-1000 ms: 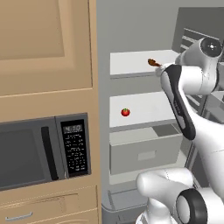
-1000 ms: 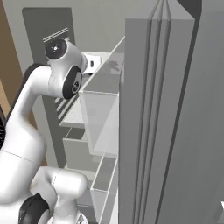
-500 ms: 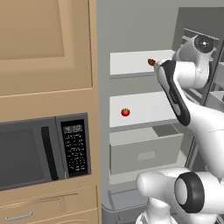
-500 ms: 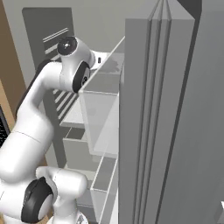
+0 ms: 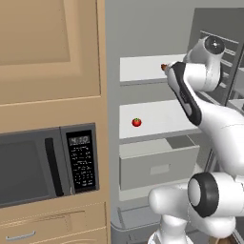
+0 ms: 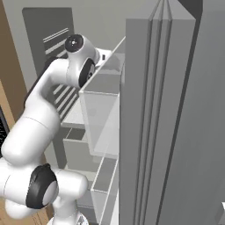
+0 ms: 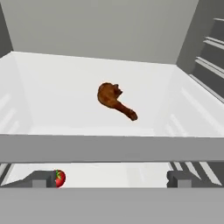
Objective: Place one tomato and one chicken drumstick in each tupperware on the nearby counter, to pack two identical lunches.
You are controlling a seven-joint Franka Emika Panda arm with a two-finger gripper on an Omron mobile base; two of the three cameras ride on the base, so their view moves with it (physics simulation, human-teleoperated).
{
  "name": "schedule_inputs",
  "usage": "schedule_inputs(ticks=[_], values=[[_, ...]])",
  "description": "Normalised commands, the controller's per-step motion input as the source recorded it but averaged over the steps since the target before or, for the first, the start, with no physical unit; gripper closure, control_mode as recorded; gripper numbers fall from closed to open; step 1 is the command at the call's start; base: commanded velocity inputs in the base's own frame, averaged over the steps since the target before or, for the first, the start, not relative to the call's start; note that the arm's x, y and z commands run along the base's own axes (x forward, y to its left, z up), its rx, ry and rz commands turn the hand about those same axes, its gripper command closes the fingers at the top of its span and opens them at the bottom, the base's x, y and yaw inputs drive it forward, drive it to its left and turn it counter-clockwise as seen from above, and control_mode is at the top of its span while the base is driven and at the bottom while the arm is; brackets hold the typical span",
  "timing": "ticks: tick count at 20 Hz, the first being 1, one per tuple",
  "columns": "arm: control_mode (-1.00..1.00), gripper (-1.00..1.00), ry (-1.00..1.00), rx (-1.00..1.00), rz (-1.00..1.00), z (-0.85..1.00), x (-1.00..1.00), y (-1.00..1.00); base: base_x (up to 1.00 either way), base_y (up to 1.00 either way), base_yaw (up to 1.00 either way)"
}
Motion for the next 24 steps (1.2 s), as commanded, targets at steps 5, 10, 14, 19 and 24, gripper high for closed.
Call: schedule_inputs(ticks=[5, 10, 14, 19, 24], values=[[-1.00, -1.00, 0.00, 0.00, 0.07, 0.00, 0.40, -0.07, 0.00, 0.00, 0.00], [-1.00, -1.00, 0.01, 0.00, 0.09, 0.00, 0.38, -0.05, 0.00, 0.00, 0.00], [-1.00, -1.00, 0.04, 0.00, 0.06, -0.01, 0.39, -0.05, 0.00, 0.00, 0.00], [-1.00, -1.00, 0.07, 0.00, 0.07, -0.03, 0.42, -0.11, 0.00, 0.00, 0.00], [-1.00, -1.00, 0.09, 0.00, 0.08, -0.14, 0.44, -0.09, 0.00, 0.00, 0.00]])
